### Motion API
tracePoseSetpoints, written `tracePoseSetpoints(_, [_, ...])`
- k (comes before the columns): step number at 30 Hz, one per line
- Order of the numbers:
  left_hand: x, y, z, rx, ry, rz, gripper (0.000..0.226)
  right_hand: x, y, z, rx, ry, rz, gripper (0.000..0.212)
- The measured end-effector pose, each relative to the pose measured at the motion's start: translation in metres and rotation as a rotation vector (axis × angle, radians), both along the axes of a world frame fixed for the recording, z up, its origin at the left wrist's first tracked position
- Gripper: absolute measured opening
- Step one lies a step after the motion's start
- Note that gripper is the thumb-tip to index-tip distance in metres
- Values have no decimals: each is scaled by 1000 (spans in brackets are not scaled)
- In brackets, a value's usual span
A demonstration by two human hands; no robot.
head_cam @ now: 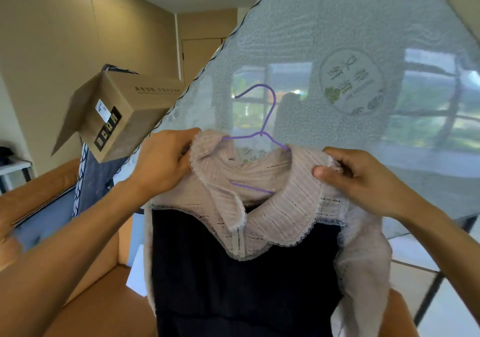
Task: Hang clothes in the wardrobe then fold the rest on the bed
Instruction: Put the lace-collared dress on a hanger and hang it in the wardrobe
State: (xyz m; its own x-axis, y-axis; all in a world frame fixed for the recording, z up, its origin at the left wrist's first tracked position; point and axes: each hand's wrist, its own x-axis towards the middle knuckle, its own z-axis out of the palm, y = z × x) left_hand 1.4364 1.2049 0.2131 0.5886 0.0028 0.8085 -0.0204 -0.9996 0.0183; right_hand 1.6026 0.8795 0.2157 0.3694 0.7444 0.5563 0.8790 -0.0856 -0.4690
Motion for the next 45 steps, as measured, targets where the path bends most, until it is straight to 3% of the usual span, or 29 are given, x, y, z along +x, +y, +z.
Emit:
tracePoseSetpoints(3, [-2, -1, 7, 23, -22, 43, 31, 9, -17, 0, 0, -3, -3, 20])
tracePoseSetpoints(7, [-2, -8, 12, 40, -36, 53, 24, 24, -34, -10, -11, -81, -46, 28])
tracePoseSetpoints(12, [-1, -19, 15, 32, -27, 41, 17, 28, -42, -5, -129, -454, -174, 33])
tracePoseSetpoints(14, [-1, -26, 18, 26, -38, 41, 20, 17, -32, -1, -52, -398, -112, 22])
tracePoseSetpoints(17, [-6, -31, 26, 4, -53, 22, 24, 10, -23, 3, 85, -324, -134, 38])
tracePoseSetpoints(21, [-21, -29, 30, 16, -192, -6, 29, 11, -34, 16, 244, -281, -168, 41])
tracePoseSetpoints(28, [-48, -30, 1, -58, -313, 44, 30, 12, -46, 34, 223, -332, -127, 47])
tracePoseSetpoints(33, [-66, -34, -7, -84, -179, 305, 55, 13, -45, 30, 209, -296, -56, 39])
tracePoseSetpoints(37, [-74, -67, 29, 73, -117, 177, 36, 7, -38, 36, 220, -262, 8, 33])
tracePoseSetpoints(39, [-72, -74, 40, 67, -63, 114, 40, 2, -35, 43, 218, -277, 42, 27])
tracePoseSetpoints(43, [-87, -61, 42, 19, -193, 200, 59, 4, -25, 53, 231, -193, 175, 11])
tracePoseSetpoints(45, [-99, -58, 42, -14, -268, 286, 61, 10, -16, 51, 209, -168, 206, 21])
